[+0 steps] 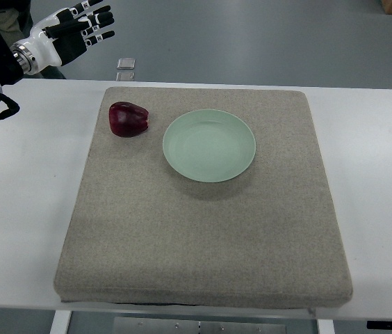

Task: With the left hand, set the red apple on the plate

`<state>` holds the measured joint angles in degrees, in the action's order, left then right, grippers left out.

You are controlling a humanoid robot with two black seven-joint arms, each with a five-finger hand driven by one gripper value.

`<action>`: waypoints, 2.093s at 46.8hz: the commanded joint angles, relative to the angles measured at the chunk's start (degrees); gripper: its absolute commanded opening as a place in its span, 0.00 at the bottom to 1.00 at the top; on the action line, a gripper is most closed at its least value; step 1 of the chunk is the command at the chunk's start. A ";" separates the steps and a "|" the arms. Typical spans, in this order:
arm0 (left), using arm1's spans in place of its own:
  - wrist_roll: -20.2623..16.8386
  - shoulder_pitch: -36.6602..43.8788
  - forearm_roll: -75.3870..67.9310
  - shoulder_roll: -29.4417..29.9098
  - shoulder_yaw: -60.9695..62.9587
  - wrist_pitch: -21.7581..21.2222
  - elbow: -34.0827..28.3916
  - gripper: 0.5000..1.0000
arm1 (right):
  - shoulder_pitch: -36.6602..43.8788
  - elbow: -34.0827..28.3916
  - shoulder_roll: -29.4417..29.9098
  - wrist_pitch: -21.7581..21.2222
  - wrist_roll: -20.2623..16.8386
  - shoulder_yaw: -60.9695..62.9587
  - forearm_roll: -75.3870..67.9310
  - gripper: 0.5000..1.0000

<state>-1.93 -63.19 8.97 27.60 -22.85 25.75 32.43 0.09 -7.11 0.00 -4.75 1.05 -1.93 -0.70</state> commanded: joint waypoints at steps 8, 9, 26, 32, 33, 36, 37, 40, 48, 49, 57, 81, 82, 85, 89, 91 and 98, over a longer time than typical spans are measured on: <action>-0.09 0.00 0.00 0.00 -0.01 0.17 0.01 0.99 | 0.00 -0.01 0.00 0.01 0.00 0.00 0.00 0.86; 0.00 -0.09 0.00 0.00 -0.01 0.26 0.01 0.99 | 0.00 -0.01 0.00 0.01 0.00 0.00 0.00 0.86; -1.05 -0.79 -0.18 0.00 -0.01 -0.09 -0.87 0.99 | 0.00 -0.01 0.00 -0.08 0.00 0.00 0.00 0.86; -1.14 -1.14 -0.96 0.53 0.26 0.35 -0.87 0.99 | 0.00 0.08 0.00 0.01 0.00 0.00 0.00 0.86; -1.14 -1.23 -1.67 0.62 0.43 0.35 -0.87 0.99 | 0.00 -0.01 0.00 0.01 0.00 0.00 0.00 0.86; -1.14 -1.93 -6.05 0.62 1.31 0.35 -0.79 0.99 | 0.00 -0.01 0.00 0.01 0.00 0.00 0.00 0.86; -1.14 -2.28 -8.33 0.70 1.40 0.35 -0.79 0.99 | 0.00 -0.01 0.00 0.01 0.00 0.00 0.00 0.86; -1.14 -3.34 -16.50 0.70 1.40 0.26 -0.61 0.99 | 0.00 -0.01 0.00 0.01 0.00 0.00 0.00 0.86; -1.75 -5.54 -36.02 0.79 1.40 0.00 0.00 0.99 | 0.00 -0.01 0.00 -0.08 0.00 0.00 0.00 0.86; -2.10 -5.71 -37.60 0.88 1.40 0.00 0.27 0.99 | 0.00 0.08 0.00 0.01 0.00 0.00 0.00 0.86; -4.65 -6.51 -53.33 1.67 2.28 -0.26 3.60 0.99 | 0.00 -0.01 0.00 0.01 0.00 0.00 0.00 0.86; -7.91 -5.89 -72.42 2.29 18.27 -13.36 12.40 0.99 | 0.00 -0.01 0.00 0.01 0.00 0.00 0.00 0.86; -7.91 -5.80 -72.51 2.11 18.45 -13.45 12.40 0.99 | 0.00 -0.01 0.00 0.01 0.00 0.00 0.00 0.86; -7.91 -5.80 -72.51 2.02 19.41 -13.36 12.57 0.99 | 0.00 -0.01 0.00 0.01 0.00 0.00 0.00 0.86; -7.91 -5.98 -73.21 2.02 20.82 -13.36 12.66 0.99 | 0.00 -0.01 0.00 0.01 0.00 0.00 0.00 0.86; -7.91 -5.89 -73.83 1.94 21.00 -13.45 12.66 0.99 | 0.00 -0.01 0.00 -0.08 0.00 0.00 0.00 0.86; -7.91 -5.63 -75.59 1.85 21.00 -13.45 12.75 0.99 | 0.00 -0.01 0.00 -0.08 0.00 0.00 0.00 0.86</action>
<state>-9.86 -68.93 -66.25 29.45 -1.85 12.33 45.12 0.09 -7.11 0.00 -4.75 1.06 -1.93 -0.70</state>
